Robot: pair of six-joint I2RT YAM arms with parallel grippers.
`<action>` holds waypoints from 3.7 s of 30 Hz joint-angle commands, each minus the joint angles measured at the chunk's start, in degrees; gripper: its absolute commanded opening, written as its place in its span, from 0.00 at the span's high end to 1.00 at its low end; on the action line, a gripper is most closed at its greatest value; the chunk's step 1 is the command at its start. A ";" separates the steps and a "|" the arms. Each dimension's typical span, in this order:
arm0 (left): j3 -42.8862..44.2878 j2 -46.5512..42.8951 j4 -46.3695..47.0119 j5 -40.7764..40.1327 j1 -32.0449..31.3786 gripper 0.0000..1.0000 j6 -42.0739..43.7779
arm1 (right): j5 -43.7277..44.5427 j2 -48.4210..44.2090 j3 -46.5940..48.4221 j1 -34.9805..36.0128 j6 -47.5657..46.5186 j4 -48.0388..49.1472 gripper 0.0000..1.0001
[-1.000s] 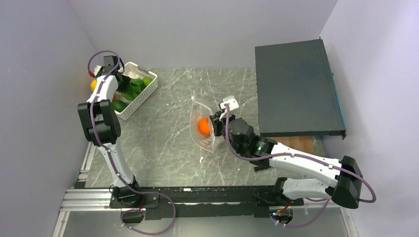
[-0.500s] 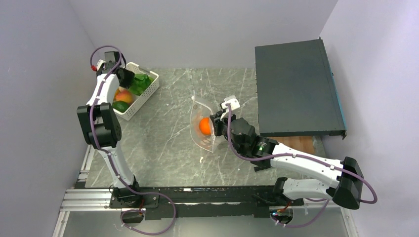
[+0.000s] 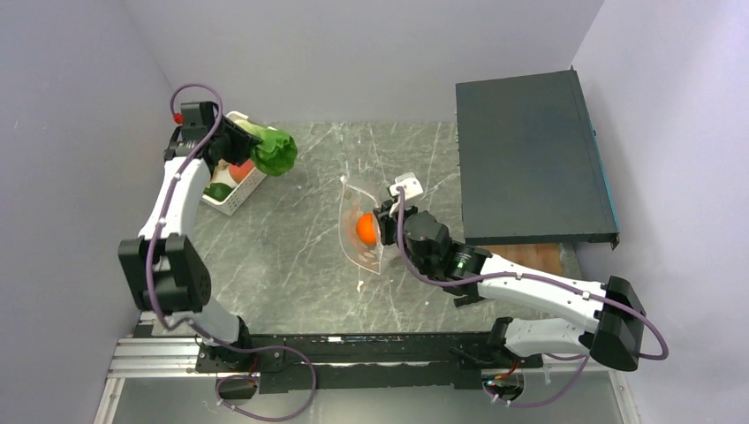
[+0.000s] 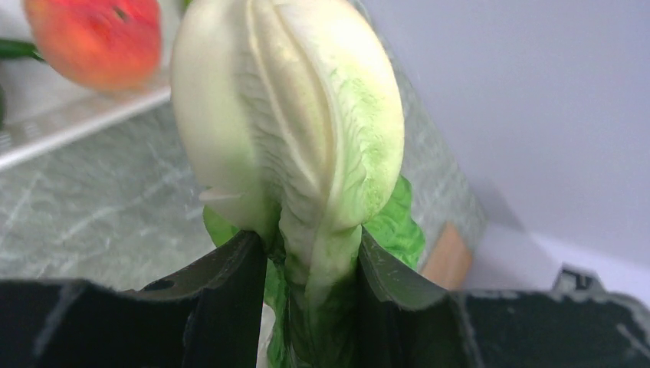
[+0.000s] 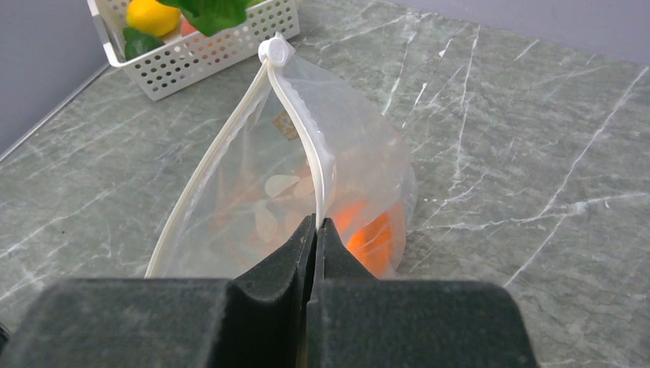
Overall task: Place the food in the zip-top bag and seal the zipper
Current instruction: Pick up the fake vegetable from the bin, then place the fake vegetable in the zipper food storage bag.
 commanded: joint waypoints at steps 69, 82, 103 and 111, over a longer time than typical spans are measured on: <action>-48.59 -53.96 20.53 -11.76 -46.79 0.99 -7.49 | -21.57 2.12 6.10 6.53 7.18 0.25 1.00; -52.60 -63.47 19.20 -20.06 -49.47 0.82 -8.21 | -16.60 1.44 12.01 5.94 34.71 -11.13 1.00; -35.29 -55.34 -2.06 -7.64 -49.41 0.00 -1.21 | -33.45 4.90 6.79 -6.16 52.93 -3.07 1.00; -30.56 -57.06 -7.18 -5.00 -49.44 0.00 1.40 | -35.48 4.91 4.99 -7.51 52.56 -1.85 1.00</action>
